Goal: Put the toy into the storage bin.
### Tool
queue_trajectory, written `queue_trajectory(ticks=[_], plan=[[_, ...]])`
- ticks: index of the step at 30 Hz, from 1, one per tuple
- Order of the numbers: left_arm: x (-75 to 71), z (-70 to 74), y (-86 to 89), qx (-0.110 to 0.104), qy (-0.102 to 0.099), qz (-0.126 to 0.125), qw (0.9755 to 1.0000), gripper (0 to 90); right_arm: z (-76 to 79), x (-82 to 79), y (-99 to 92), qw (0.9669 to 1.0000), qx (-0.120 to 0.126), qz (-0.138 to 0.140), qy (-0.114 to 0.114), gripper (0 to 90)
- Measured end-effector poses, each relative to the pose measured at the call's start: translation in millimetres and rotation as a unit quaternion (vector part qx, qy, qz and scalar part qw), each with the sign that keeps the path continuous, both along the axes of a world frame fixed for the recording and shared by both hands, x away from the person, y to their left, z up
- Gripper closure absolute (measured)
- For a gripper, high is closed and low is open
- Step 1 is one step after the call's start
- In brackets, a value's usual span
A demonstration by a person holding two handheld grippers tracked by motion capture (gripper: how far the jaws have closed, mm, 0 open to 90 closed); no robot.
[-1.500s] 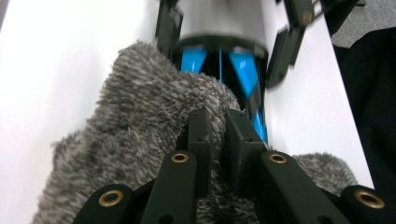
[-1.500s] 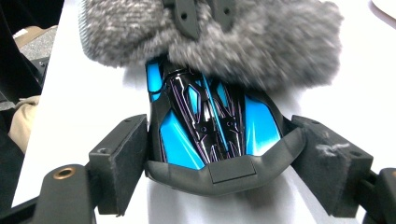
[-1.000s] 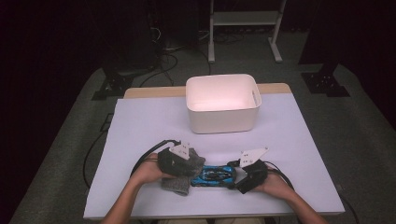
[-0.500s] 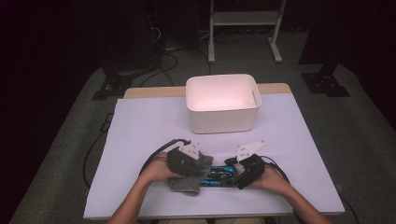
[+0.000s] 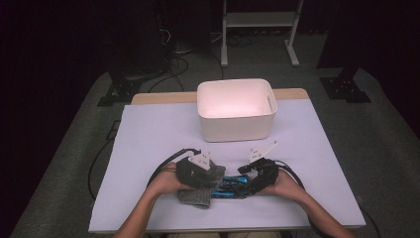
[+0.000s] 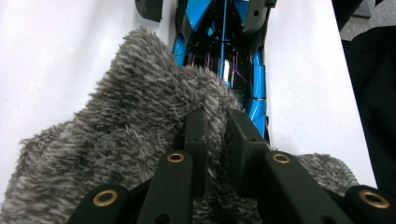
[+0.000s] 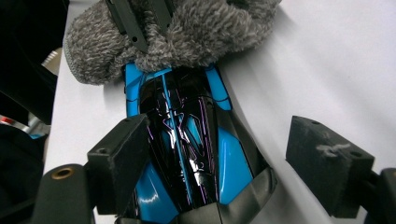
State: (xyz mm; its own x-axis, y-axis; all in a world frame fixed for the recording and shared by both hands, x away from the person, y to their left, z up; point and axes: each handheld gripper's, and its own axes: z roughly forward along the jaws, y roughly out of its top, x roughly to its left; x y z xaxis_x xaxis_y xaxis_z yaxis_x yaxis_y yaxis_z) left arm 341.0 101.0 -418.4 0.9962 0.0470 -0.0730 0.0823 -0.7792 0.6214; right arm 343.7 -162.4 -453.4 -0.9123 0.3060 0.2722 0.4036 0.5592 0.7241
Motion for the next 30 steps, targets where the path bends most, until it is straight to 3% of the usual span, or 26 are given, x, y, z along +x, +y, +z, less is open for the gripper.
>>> queue_trajectory(ticks=[3, 6, 14, 19, 30], plan=[[-0.3, 0.7, 0.4, 0.000, 0.000, 0.001, 1.0000, 78.1, -0.9, 0.9, -0.3, 0.9999, 0.003, 0.000, 0.012, 23.1], [0.4, 2.3, 2.0, -0.002, 0.000, 0.002, 1.0000, 78.0, -0.6, 0.0, -1.1, 0.9997, 0.011, 0.010, 0.020, 31.8], [4.0, 12.8, 4.8, -0.012, 0.006, 0.010, 0.9999, 77.2, 1.0, -4.5, -1.6, 0.9999, 0.008, 0.010, 0.010, 34.7], [7.2, 15.3, 1.8, -0.008, 0.014, 0.010, 0.9998, 75.0, 5.2, -14.5, -0.1, 0.9993, -0.003, 0.015, -0.033, 35.4], [22.3, 17.1, -16.0, 0.002, 0.052, 0.015, 0.9985, 70.8, 7.8, -30.9, -0.5, 0.9957, -0.009, 0.017, -0.090, 35.7]])
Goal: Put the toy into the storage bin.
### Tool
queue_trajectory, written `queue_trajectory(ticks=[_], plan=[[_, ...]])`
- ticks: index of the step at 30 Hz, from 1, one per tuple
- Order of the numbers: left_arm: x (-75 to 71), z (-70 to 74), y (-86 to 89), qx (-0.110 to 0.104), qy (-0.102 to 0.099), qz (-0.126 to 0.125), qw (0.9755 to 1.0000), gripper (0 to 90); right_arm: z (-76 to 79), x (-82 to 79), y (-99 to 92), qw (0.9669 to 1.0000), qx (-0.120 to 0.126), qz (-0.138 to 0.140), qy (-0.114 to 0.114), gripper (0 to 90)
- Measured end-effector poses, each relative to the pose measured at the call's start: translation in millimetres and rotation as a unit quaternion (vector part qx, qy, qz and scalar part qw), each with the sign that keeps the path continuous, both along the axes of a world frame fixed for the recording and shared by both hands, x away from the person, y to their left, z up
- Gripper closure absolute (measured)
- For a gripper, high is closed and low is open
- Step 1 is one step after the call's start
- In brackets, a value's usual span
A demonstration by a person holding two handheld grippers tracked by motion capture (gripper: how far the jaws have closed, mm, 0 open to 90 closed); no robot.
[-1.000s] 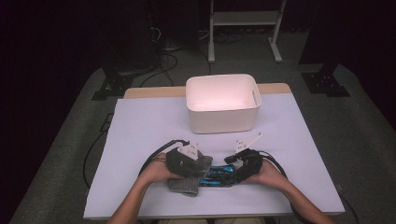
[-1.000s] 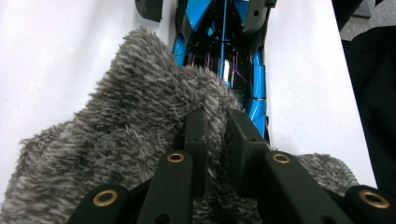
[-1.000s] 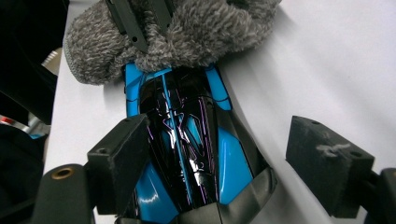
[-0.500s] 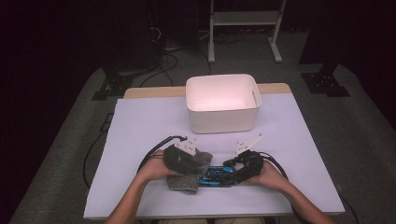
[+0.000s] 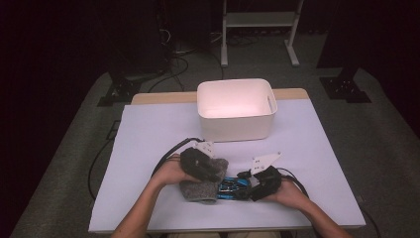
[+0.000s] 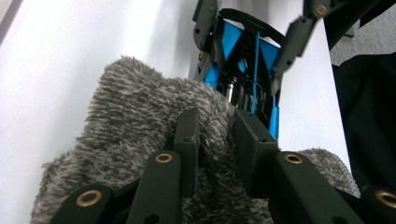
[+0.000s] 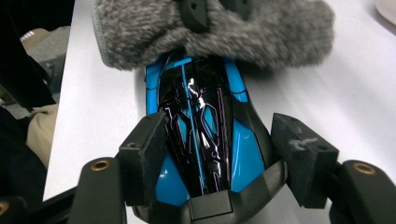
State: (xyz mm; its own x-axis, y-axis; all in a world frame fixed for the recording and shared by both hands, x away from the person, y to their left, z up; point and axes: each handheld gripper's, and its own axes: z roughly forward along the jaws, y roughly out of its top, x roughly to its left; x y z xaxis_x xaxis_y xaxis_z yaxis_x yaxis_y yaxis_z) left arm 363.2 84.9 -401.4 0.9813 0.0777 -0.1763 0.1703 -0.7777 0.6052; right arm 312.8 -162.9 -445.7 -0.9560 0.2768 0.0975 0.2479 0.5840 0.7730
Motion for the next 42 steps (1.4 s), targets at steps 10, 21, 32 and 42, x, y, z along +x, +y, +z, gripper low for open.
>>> queue_trajectory(ticks=[10, 21, 32, 42], plan=[[-4.6, -0.8, -3.1, 0.015, 0.030, -0.020, 0.9992, 73.8, 0.3, -6.9, -0.2, 0.9994, 0.003, 0.007, -0.033, 35.9], [10.3, 2.3, 9.3, -0.002, 0.035, 0.029, 0.9990, 65.9, 1.7, -11.8, 2.5, 0.9976, -0.005, 0.016, -0.067, 36.2], [10.2, -4.3, 6.8, 0.002, 0.059, 0.014, 0.9981, 69.5, 2.9, -17.0, 3.6, 0.9954, -0.010, 0.024, -0.092, 36.2], [-19.3, 13.3, 16.3, -0.027, 0.024, -0.012, 0.9993, 71.4, 14.1, -13.3, 5.8, 0.9980, -0.001, 0.028, -0.056, 28.1]])
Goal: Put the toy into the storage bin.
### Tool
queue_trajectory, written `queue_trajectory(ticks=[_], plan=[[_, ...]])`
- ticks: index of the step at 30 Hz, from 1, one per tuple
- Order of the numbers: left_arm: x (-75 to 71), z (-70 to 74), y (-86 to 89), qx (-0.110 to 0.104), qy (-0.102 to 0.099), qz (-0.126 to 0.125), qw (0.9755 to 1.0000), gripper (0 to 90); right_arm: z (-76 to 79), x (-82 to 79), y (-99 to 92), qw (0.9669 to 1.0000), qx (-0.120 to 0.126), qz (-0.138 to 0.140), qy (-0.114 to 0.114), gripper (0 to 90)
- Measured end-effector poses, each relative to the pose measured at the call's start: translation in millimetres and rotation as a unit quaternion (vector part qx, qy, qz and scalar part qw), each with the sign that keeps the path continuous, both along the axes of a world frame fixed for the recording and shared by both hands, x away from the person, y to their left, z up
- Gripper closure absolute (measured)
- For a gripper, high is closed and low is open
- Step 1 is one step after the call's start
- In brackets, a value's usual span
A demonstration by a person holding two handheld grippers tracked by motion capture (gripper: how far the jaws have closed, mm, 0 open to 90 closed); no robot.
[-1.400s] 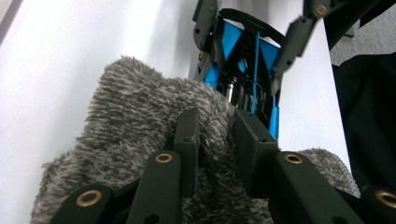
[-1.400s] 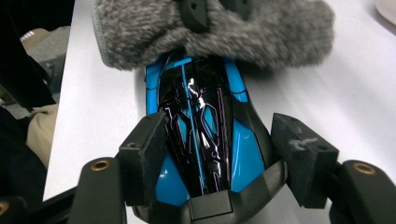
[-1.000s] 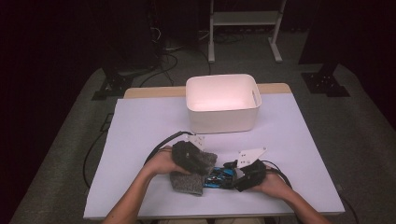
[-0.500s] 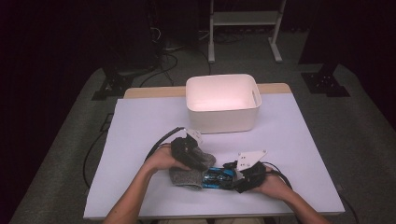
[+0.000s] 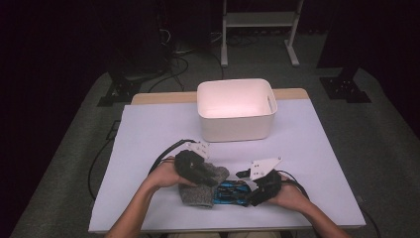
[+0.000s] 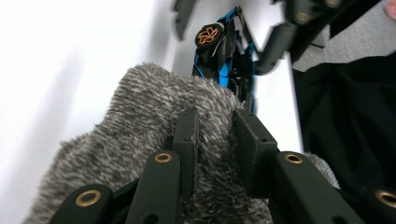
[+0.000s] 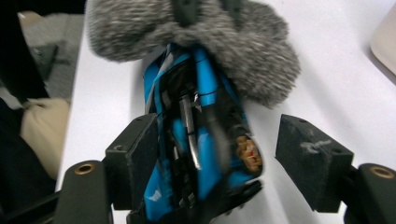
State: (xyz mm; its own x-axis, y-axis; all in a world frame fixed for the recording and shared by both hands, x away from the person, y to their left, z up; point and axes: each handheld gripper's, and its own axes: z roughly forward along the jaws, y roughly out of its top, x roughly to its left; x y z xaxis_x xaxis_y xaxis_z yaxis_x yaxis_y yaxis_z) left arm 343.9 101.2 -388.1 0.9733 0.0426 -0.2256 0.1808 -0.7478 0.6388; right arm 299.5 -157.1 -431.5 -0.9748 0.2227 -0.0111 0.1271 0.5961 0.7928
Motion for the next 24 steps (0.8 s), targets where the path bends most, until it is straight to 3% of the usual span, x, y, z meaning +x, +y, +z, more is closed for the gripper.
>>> queue_trajectory(ticks=[9, 13, 16, 18, 24], plan=[[-17.2, 3.5, 4.8, -0.018, -0.012, -0.018, 0.9996, 72.3, -6.9, -2.8, 9.5, 0.9980, -0.018, 0.025, 0.055, 33.6], [-21.0, 3.8, 5.5, -0.022, -0.020, -0.018, 0.9994, 73.9, -13.8, -4.8, 15.7, 0.9957, -0.020, 0.046, 0.078, 46.8], [-24.0, 4.3, 6.3, -0.026, -0.029, -0.022, 0.9990, 78.1, -15.6, -7.9, 18.8, 0.9948, -0.025, 0.063, 0.075, 52.8], [-25.5, 5.5, 6.9, -0.026, -0.037, -0.023, 0.9987, 80.7, -15.8, -6.5, 17.0, 0.9937, -0.015, 0.074, 0.082, 55.3], [-22.5, 12.2, 10.1, -0.031, -0.064, -0.008, 0.9974, 83.1, -10.4, -2.3, 22.8, 0.9967, -0.028, 0.071, 0.027, 56.0]])
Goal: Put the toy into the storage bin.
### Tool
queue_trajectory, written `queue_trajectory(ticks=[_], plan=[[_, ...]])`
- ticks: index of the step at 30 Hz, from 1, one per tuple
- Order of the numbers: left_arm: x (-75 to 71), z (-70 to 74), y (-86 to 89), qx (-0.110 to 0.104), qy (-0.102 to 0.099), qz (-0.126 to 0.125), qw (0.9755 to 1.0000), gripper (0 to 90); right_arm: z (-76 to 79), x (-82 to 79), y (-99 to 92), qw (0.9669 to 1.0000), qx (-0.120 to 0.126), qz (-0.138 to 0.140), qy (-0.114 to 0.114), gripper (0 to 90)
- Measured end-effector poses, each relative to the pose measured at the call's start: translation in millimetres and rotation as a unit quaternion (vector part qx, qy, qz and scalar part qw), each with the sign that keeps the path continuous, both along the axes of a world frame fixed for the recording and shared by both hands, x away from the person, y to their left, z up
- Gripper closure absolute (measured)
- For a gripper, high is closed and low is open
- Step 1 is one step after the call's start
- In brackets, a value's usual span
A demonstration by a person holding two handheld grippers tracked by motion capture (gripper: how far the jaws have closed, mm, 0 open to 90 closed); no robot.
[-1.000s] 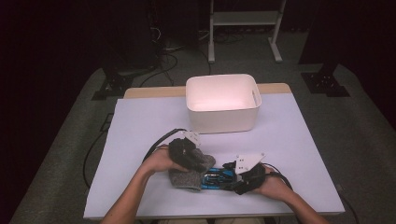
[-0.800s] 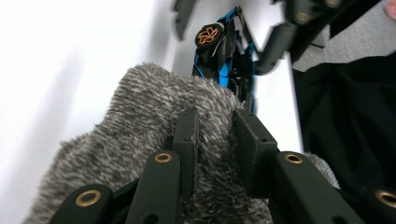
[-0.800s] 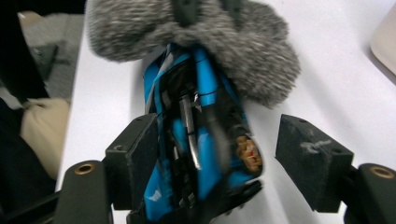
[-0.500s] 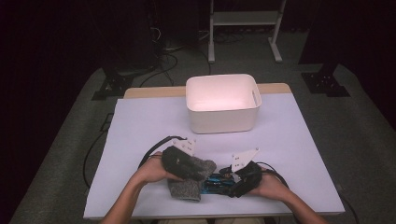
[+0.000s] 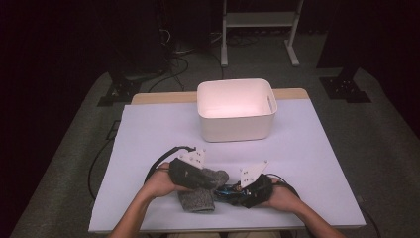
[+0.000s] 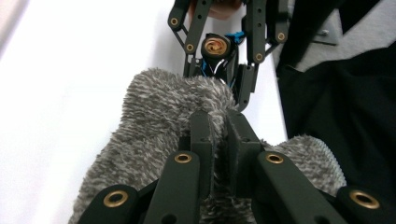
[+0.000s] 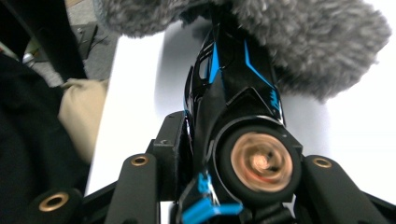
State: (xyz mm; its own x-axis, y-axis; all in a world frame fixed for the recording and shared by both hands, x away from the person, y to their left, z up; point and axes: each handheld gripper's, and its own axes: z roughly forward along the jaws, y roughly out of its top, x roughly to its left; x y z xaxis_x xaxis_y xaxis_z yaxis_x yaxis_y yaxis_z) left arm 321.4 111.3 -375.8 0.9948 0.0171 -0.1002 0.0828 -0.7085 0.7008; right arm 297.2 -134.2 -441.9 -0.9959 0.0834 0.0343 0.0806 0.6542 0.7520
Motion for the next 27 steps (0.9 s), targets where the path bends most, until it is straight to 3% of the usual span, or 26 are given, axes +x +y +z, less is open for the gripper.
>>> queue_trajectory(ticks=[2, 5, 9, 11, 14, 24, 27], plan=[[0.8, -0.9, -1.3, 0.012, -0.006, 0.005, 0.9999, 83.0, 1.4, 6.5, 2.9, 0.9999, -0.006, 0.001, -0.008, 56.0], [-1.3, -4.4, -4.3, 0.022, -0.013, -0.001, 0.9997, 82.3, -2.6, 9.4, 4.5, 0.9999, -0.012, -0.004, 0.001, 54.3], [-3.9, -4.9, -2.5, 0.018, -0.015, -0.005, 0.9997, 81.5, 0.7, 4.3, -10.2, 0.9997, 0.014, -0.020, 0.000, 43.7], [-5.3, -4.6, -2.8, 0.021, -0.022, -0.009, 0.9995, 80.7, 4.7, 1.7, -21.9, 0.9992, 0.026, -0.031, 0.000, 45.8], [-4.6, -4.1, -3.8, 0.022, -0.022, -0.007, 0.9995, 77.8, 6.2, -0.4, -30.7, 0.9986, 0.034, -0.041, -0.004, 57.1], [-7.7, 5.6, -9.1, 0.016, -0.040, -0.019, 0.9989, 64.4, 5.7, 0.0, -30.7, 0.9985, 0.036, -0.041, -0.003, 57.6], [-4.7, 6.6, -13.5, 0.023, -0.045, -0.015, 0.9986, 60.1, 5.5, -0.4, -30.8, 0.9984, 0.037, -0.042, -0.003, 57.6]])
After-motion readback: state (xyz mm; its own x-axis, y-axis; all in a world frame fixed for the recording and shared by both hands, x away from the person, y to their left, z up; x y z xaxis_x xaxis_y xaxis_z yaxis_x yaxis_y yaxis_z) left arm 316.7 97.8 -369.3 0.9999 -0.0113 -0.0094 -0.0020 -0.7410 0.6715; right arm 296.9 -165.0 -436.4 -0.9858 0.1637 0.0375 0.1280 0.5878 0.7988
